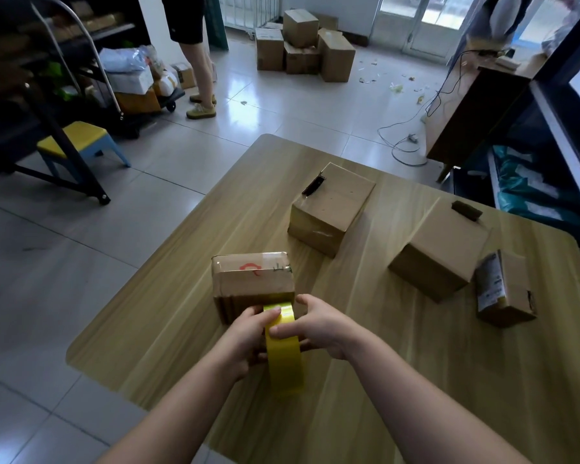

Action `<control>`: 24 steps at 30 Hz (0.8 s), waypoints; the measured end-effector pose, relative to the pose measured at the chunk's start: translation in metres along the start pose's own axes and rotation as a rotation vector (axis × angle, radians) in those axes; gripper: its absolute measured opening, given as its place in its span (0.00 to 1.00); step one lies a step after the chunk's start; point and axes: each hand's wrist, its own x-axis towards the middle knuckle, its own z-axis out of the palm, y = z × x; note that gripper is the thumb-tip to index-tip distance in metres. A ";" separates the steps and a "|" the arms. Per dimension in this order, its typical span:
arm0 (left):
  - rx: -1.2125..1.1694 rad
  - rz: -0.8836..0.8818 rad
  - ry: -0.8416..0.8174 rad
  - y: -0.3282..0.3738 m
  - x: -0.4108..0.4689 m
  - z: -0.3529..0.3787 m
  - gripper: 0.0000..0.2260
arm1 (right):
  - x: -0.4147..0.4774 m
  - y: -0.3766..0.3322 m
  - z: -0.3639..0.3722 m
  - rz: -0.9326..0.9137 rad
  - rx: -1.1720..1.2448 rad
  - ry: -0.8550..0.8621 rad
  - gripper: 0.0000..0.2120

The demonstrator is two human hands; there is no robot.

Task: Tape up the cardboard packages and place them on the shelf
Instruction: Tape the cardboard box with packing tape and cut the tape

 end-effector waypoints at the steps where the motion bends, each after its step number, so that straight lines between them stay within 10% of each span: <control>1: -0.032 -0.008 -0.004 0.001 0.000 0.001 0.18 | -0.002 0.001 -0.005 0.011 0.023 -0.028 0.27; 9: -0.136 -0.065 -0.065 0.000 0.001 0.010 0.20 | 0.002 0.071 -0.055 0.290 -0.404 0.474 0.22; 15: -0.167 -0.099 -0.116 0.000 0.003 0.012 0.21 | -0.010 0.123 -0.061 0.629 -0.785 0.380 0.22; 24: -0.157 -0.043 -0.052 -0.008 0.005 0.017 0.23 | -0.009 0.096 -0.055 -0.014 -0.629 0.574 0.08</control>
